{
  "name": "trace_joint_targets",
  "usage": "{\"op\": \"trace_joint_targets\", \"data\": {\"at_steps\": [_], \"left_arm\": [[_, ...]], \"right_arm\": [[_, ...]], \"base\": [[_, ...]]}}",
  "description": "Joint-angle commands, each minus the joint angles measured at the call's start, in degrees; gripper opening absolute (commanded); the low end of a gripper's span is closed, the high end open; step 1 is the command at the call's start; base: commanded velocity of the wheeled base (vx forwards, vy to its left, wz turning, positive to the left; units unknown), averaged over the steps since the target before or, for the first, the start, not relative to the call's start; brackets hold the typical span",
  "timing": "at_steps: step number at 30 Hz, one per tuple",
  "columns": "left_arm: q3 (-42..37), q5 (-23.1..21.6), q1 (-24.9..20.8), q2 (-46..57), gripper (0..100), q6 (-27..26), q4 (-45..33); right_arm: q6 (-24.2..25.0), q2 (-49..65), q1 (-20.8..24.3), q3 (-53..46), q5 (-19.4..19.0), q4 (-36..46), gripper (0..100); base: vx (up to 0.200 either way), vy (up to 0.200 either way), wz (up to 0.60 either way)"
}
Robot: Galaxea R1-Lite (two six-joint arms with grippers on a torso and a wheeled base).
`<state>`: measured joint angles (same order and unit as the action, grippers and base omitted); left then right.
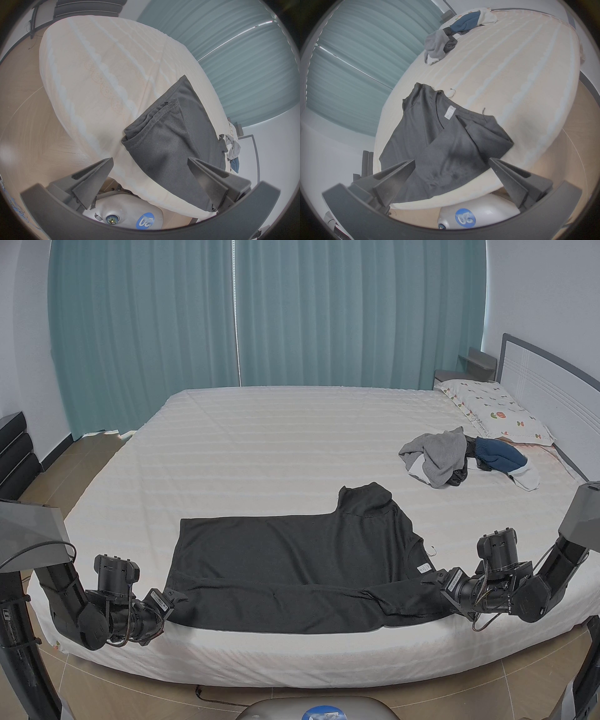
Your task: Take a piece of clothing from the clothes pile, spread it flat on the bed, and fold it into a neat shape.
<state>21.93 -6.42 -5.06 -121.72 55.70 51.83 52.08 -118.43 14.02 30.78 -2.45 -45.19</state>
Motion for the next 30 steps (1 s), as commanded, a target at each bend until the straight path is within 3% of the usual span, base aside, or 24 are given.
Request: {"op": "trace_joint_targets", "data": {"at_steps": [1, 11, 12, 30], "left_arm": [[0.0, 0.0, 0.0, -0.1, 100, 0.0, 0.0], [0.0, 0.0, 0.0, -0.1, 100, 0.0, 0.0], [0.0, 0.0, 0.0, -0.1, 100, 0.0, 0.0], [0.0, 0.0, 0.0, -0.1, 100, 0.0, 0.0]], "right_arm": [[-0.5, -4.4, 0.0, -0.3, -0.4, -3.8, 100], [-1.8, -7.3, -0.3, -0.7, -0.3, -6.3, 100], [-1.6, -7.4, -0.3, -0.6, -0.3, -6.3, 0], [-1.9, -5.2, -2.5, -3.4, 0.2, -6.4, 0]], "base": [[0.0, 0.0, 0.0], [0.0, 0.0, 0.0], [0.0, 0.0, 0.0], [0.0, 0.0, 0.0]]}}
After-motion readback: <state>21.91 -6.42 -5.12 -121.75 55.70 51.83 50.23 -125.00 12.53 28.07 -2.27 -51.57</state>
